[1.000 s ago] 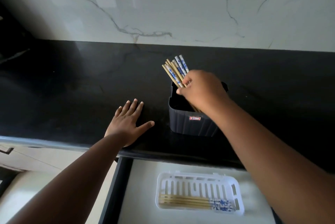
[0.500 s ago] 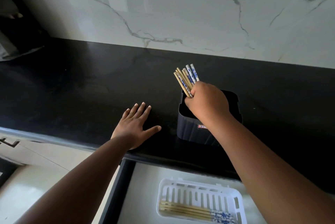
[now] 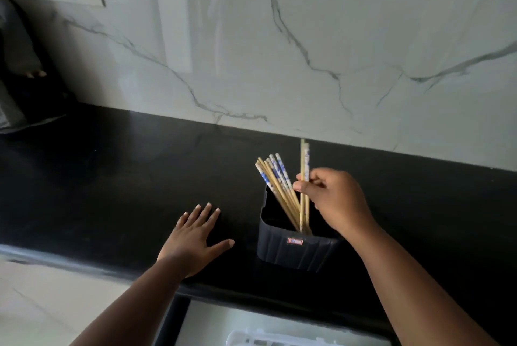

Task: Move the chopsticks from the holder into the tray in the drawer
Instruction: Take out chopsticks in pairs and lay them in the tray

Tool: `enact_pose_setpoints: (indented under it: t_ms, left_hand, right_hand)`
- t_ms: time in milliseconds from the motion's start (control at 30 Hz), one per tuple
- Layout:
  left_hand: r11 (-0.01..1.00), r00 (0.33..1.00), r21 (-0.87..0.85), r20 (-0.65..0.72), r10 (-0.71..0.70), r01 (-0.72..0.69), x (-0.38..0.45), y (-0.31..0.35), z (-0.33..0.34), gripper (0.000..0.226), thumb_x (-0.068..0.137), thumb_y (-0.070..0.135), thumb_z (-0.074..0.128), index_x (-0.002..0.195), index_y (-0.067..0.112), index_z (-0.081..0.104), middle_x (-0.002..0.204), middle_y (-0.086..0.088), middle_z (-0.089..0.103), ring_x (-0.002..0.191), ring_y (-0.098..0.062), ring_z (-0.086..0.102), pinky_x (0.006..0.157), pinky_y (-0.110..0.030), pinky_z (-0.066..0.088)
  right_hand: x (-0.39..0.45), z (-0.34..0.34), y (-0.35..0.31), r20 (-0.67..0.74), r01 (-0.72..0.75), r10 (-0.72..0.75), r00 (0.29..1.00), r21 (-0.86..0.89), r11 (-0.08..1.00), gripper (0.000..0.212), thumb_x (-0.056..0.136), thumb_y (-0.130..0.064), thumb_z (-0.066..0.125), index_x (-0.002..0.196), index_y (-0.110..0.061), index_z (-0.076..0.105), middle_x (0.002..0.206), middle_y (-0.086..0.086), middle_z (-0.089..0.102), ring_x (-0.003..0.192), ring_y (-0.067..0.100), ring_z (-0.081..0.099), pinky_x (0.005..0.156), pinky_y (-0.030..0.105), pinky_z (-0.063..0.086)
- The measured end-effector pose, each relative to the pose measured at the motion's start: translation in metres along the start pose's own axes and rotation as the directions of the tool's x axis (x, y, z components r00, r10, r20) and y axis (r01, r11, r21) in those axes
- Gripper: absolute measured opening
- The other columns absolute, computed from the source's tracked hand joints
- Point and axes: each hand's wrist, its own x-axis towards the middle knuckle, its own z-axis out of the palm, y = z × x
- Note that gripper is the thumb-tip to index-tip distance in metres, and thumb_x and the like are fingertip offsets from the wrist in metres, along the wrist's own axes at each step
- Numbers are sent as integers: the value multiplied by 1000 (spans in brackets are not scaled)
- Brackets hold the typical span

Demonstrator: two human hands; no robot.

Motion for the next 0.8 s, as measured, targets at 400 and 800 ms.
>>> enact_pose_setpoints:
  t_ms: [400, 800]
  left_hand:
    - [441, 929, -850, -359, -87, -287, -22, 138, -159, 52, 85, 37, 67, 134, 22, 54, 138, 4, 55, 128, -4, 48, 103, -23, 39]
    - [208, 963, -968, -85, 256, -141, -80, 233, -231, 16, 90, 11, 64, 104, 5, 71, 79, -11, 71, 69, -20, 70, 59, -28, 56]
  right_hand:
    - [-22, -105, -77, -115, 7, 80, 990, 609, 793, 6, 80, -18, 77, 81, -24, 78, 73, 1, 75, 64, 12, 66, 61, 26, 57]
    - [-59, -161, -116, -228, 109, 36, 973, 591, 800, 11, 81, -18, 75, 82, -29, 78, 81, -5, 76, 75, 20, 70, 60, 25, 58]
